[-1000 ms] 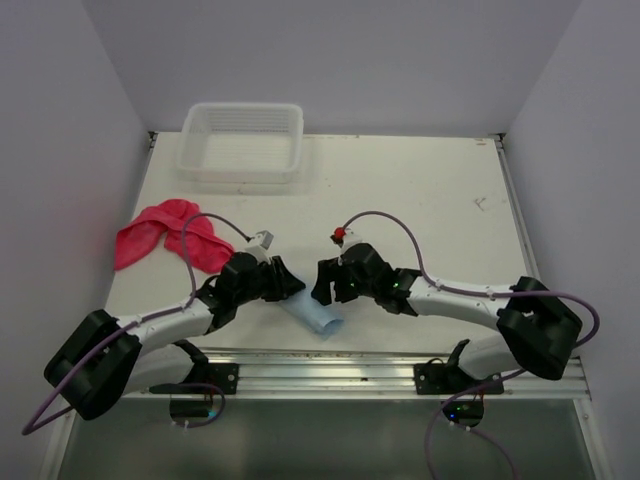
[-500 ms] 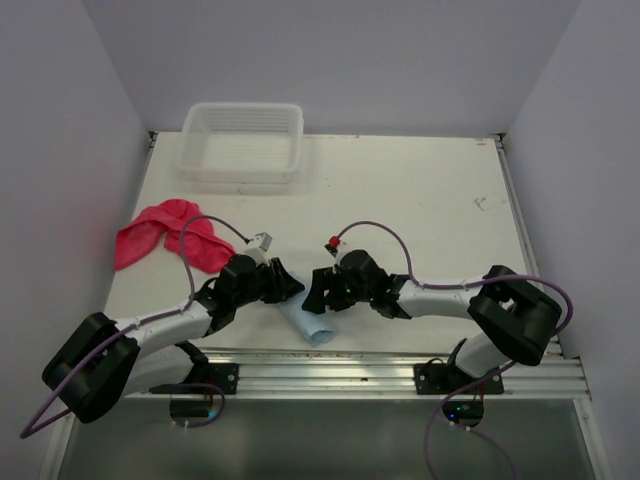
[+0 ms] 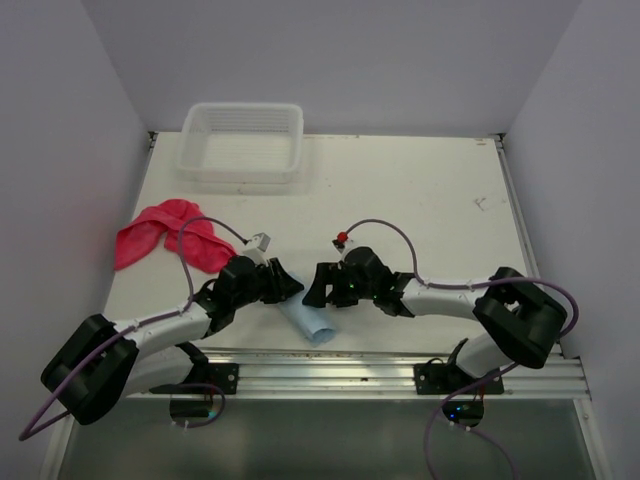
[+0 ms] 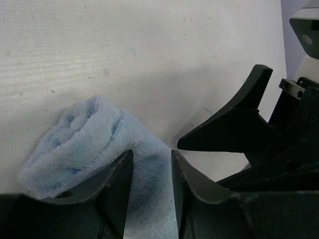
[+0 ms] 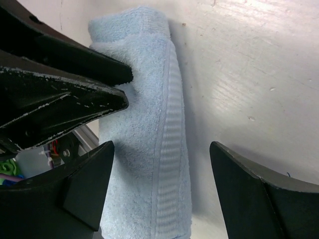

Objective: Roll the towels
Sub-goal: Place the rolled towel into the container

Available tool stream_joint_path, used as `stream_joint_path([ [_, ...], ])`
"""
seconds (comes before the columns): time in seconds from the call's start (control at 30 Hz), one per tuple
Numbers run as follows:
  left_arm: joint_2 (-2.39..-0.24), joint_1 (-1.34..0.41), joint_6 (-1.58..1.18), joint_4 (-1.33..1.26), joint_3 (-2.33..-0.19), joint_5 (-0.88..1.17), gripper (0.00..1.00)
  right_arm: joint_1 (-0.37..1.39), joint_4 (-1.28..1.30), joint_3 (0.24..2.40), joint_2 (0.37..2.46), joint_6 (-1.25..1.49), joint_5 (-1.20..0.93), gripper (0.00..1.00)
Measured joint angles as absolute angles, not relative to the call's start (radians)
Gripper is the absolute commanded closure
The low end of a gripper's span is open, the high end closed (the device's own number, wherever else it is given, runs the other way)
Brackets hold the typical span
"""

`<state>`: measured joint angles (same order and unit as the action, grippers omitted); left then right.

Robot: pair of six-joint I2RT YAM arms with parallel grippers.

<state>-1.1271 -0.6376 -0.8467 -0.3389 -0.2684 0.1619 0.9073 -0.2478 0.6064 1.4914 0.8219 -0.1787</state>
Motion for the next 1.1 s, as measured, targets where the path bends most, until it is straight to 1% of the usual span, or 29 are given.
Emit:
stream_joint_path([
  [0.33,-1.120,-0.638,-0.847,-0.334,-0.267,0.158,0.59,0.894,-0.282,0.591,1.494,0.891,-0.224,0.17],
  [0.5,-1.120,-0.638,-0.848,-0.334,-0.267,0.156,0.59,0.894,-0.335,0.582,1.534,0.916,-0.261,0.17],
  [0.77,-1.116,-0.638,-0.852,-0.329,-0.267,0.152,0.59,0.899,-0.400,0.579,1.603,0.924,-0.302,0.21],
  [0.9,-1.108,-0.638,-0.855,-0.324,-0.263,0.147,0.59,0.925,-0.438,0.583,1.628,0.924,-0.307,0.28],
  [1.0,-1.091,-0.639,-0.862,-0.324,-0.252,0.141,0.59,0.944,-0.440,0.587,1.638,0.919,-0.303,0.40],
  [1.03,-1.085,-0.641,-0.866,-0.324,-0.247,0.138,0.59,0.949,-0.438,0.587,1.641,0.916,-0.300,0.49],
  [1.1,-1.078,-0.643,-0.873,-0.324,-0.243,0.134,0.59,0.958,-0.437,0.588,1.642,0.909,-0.295,0.56],
])
